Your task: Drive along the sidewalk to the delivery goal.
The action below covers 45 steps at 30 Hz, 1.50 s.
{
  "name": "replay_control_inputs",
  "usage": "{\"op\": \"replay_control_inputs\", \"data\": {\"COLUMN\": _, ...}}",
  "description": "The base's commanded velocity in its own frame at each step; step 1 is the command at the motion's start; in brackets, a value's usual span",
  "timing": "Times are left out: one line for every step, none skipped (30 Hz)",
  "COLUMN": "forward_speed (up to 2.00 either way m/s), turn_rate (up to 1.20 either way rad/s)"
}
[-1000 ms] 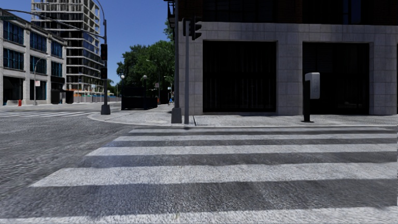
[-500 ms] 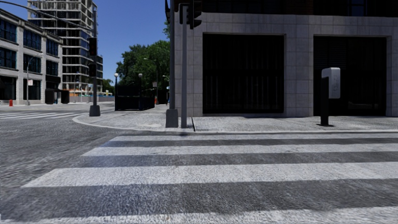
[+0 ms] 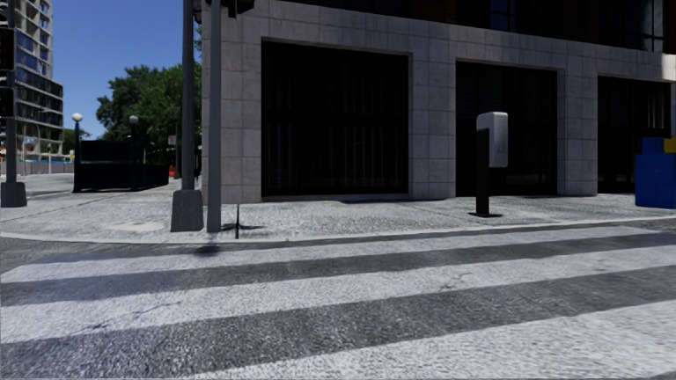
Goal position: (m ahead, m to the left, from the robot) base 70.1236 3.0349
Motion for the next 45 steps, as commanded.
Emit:
{"op": "replay_control_inputs", "data": {"forward_speed": 2.00, "turn_rate": -0.03}}
{"op": "replay_control_inputs", "data": {"forward_speed": 2.00, "turn_rate": -0.03}}
{"op": "replay_control_inputs", "data": {"forward_speed": 2.00, "turn_rate": -0.02}}
{"op": "replay_control_inputs", "data": {"forward_speed": 2.00, "turn_rate": -0.02}}
{"op": "replay_control_inputs", "data": {"forward_speed": 2.00, "turn_rate": -0.02}}
{"op": "replay_control_inputs", "data": {"forward_speed": 2.00, "turn_rate": -0.02}}
{"op": "replay_control_inputs", "data": {"forward_speed": 2.00, "turn_rate": -0.01}}
{"op": "replay_control_inputs", "data": {"forward_speed": 2.00, "turn_rate": -0.01}}
{"op": "replay_control_inputs", "data": {"forward_speed": 2.00, "turn_rate": 0.00}}
{"op": "replay_control_inputs", "data": {"forward_speed": 2.00, "turn_rate": 0.00}}
{"op": "replay_control_inputs", "data": {"forward_speed": 2.00, "turn_rate": 0.00}}
{"op": "replay_control_inputs", "data": {"forward_speed": 2.00, "turn_rate": 0.00}}
{"op": "replay_control_inputs", "data": {"forward_speed": 2.00, "turn_rate": 0.00}}
{"op": "replay_control_inputs", "data": {"forward_speed": 2.00, "turn_rate": 0.00}}
{"op": "replay_control_inputs", "data": {"forward_speed": 2.00, "turn_rate": 0.00}}
{"op": "replay_control_inputs", "data": {"forward_speed": 2.00, "turn_rate": 0.00}}
{"op": "replay_control_inputs", "data": {"forward_speed": 2.00, "turn_rate": 0.00}}
{"op": "replay_control_inputs", "data": {"forward_speed": 2.00, "turn_rate": 0.00}}
{"op": "replay_control_inputs", "data": {"forward_speed": 2.00, "turn_rate": 0.00}}
{"op": "replay_control_inputs", "data": {"forward_speed": 2.00, "turn_rate": 0.00}}
{"op": "replay_control_inputs", "data": {"forward_speed": 2.00, "turn_rate": 0.00}}
{"op": "replay_control_inputs", "data": {"forward_speed": 2.00, "turn_rate": 0.00}}
{"op": "replay_control_inputs", "data": {"forward_speed": 2.00, "turn_rate": 0.00}}
{"op": "replay_control_inputs", "data": {"forward_speed": 2.00, "turn_rate": 0.00}}
{"op": "replay_control_inputs", "data": {"forward_speed": 2.00, "turn_rate": 0.00}}
{"op": "replay_control_inputs", "data": {"forward_speed": 2.00, "turn_rate": 0.00}}
{"op": "replay_control_inputs", "data": {"forward_speed": 2.00, "turn_rate": 0.00}}
{"op": "replay_control_inputs", "data": {"forward_speed": 2.00, "turn_rate": 0.00}}
{"op": "replay_control_inputs", "data": {"forward_speed": 2.00, "turn_rate": 0.00}}
{"op": "replay_control_inputs", "data": {"forward_speed": 2.00, "turn_rate": 0.00}}
{"op": "replay_control_inputs", "data": {"forward_speed": 2.00, "turn_rate": 0.00}}
{"op": "replay_control_inputs", "data": {"forward_speed": 2.00, "turn_rate": 0.00}}
{"op": "replay_control_inputs", "data": {"forward_speed": 2.00, "turn_rate": 0.00}}
{"op": "replay_control_inputs", "data": {"forward_speed": 2.00, "turn_rate": 0.00}}
{"op": "replay_control_inputs", "data": {"forward_speed": 2.00, "turn_rate": 0.00}}
{"op": "replay_control_inputs", "data": {"forward_speed": 2.00, "turn_rate": 0.00}}
{"op": "replay_control_inputs", "data": {"forward_speed": 2.00, "turn_rate": 0.00}}
{"op": "replay_control_inputs", "data": {"forward_speed": 2.00, "turn_rate": 0.00}}
{"op": "replay_control_inputs", "data": {"forward_speed": 2.00, "turn_rate": 0.00}}
{"op": "replay_control_inputs", "data": {"forward_speed": 2.00, "turn_rate": 0.00}}
{"op": "replay_control_inputs", "data": {"forward_speed": 2.00, "turn_rate": 0.00}}
{"op": "replay_control_inputs", "data": {"forward_speed": 2.00, "turn_rate": 0.00}}
{"op": "replay_control_inputs", "data": {"forward_speed": 2.00, "turn_rate": 0.00}}
{"op": "replay_control_inputs", "data": {"forward_speed": 2.00, "turn_rate": 0.00}}
{"op": "replay_control_inputs", "data": {"forward_speed": 2.00, "turn_rate": 0.00}}
